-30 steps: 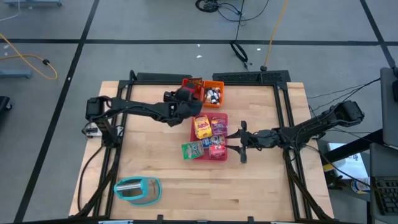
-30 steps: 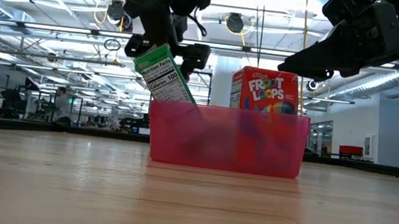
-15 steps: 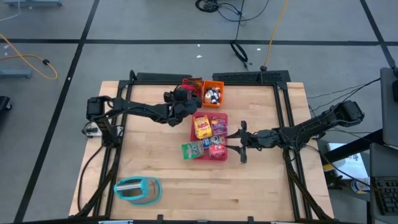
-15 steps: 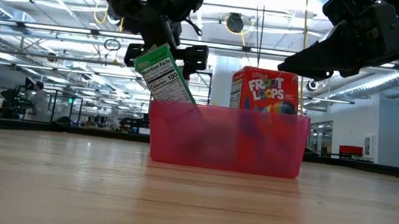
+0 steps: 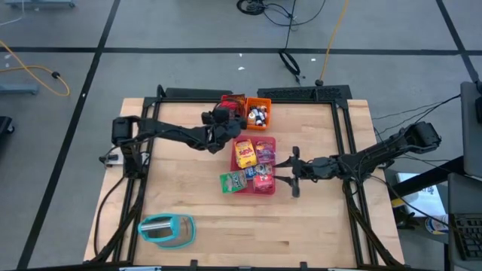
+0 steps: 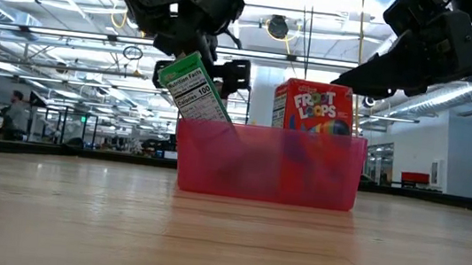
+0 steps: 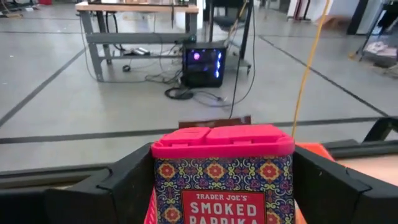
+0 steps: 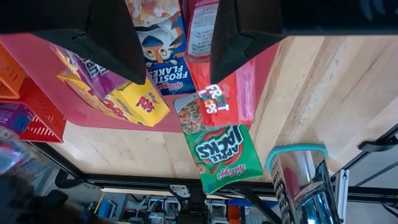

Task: Pick & Place Kitchen Items
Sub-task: Put the red seasoning can into the red basket, then return to Home Position

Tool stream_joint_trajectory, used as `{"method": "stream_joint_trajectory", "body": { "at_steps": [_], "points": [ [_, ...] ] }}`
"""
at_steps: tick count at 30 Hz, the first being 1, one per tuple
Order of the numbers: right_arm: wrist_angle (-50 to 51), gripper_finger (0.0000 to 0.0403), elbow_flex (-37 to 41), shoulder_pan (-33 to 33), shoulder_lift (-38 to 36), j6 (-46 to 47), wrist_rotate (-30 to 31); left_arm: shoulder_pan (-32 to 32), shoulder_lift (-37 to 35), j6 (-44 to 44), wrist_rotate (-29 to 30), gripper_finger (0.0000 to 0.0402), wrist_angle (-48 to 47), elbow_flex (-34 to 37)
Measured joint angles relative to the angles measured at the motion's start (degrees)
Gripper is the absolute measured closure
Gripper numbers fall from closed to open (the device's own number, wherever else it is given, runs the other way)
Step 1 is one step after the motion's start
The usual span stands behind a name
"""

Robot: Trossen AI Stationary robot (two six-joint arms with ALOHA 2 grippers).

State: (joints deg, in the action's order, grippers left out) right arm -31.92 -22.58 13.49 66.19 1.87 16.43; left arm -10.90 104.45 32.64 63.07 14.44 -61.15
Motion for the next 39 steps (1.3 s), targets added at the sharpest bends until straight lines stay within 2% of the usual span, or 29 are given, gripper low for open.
{"method": "stream_joint_trajectory", "body": {
  "at_steps": [4,13,25,39],
  "points": [
    [-2.93,0.0232,1.60,-0.17,0.00,0.00,0.00,-0.46,1.21,-0.60,-0.09,0.0074,1.04,0.05],
    [-4.76,0.0232,2.64,-1.54,0.00,0.33,0.01,-1.15,2.42,-3.04,-0.97,0.0098,3.42,0.00],
    [-4.72,0.0232,2.64,-1.55,0.00,0.26,0.00,-1.36,2.33,-4.00,-1.52,0.0049,4.01,0.00],
    [-4.70,0.0232,2.64,-1.55,0.00,0.42,0.00,-0.91,2.31,-7.12,-1.58,0.0050,3.85,0.00]
  ]
}}
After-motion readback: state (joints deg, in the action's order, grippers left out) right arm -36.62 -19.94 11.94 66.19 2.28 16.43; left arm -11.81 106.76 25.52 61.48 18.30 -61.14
